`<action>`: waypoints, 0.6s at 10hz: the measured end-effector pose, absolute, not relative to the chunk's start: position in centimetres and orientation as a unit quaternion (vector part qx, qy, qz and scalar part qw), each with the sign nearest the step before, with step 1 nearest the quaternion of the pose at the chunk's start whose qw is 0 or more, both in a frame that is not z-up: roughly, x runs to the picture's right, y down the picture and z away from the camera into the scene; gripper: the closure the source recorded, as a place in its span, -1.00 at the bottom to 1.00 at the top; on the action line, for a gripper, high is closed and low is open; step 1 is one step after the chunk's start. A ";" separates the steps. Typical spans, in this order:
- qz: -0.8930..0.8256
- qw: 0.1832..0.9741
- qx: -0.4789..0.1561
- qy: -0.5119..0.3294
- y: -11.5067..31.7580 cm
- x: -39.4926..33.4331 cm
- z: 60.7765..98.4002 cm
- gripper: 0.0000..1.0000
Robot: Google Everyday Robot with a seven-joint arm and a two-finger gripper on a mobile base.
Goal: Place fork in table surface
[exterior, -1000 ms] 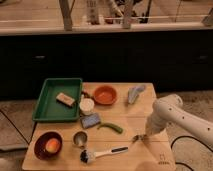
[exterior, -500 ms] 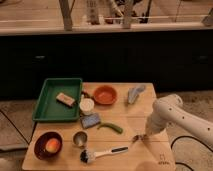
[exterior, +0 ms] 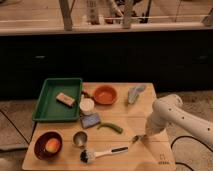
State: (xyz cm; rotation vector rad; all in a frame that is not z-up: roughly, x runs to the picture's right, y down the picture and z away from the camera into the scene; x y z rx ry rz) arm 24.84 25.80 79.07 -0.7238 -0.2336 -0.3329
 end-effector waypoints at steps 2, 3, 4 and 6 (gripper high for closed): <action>-0.174 0.914 -0.349 -0.115 25.7 24.0 78.9 -0.13; -0.178 0.913 -0.349 -0.116 25.8 23.9 78.6 -0.32; -0.180 0.913 -0.347 -0.117 25.7 23.7 78.5 -0.50; -0.182 0.915 -0.341 -0.119 25.6 23.7 78.2 -0.60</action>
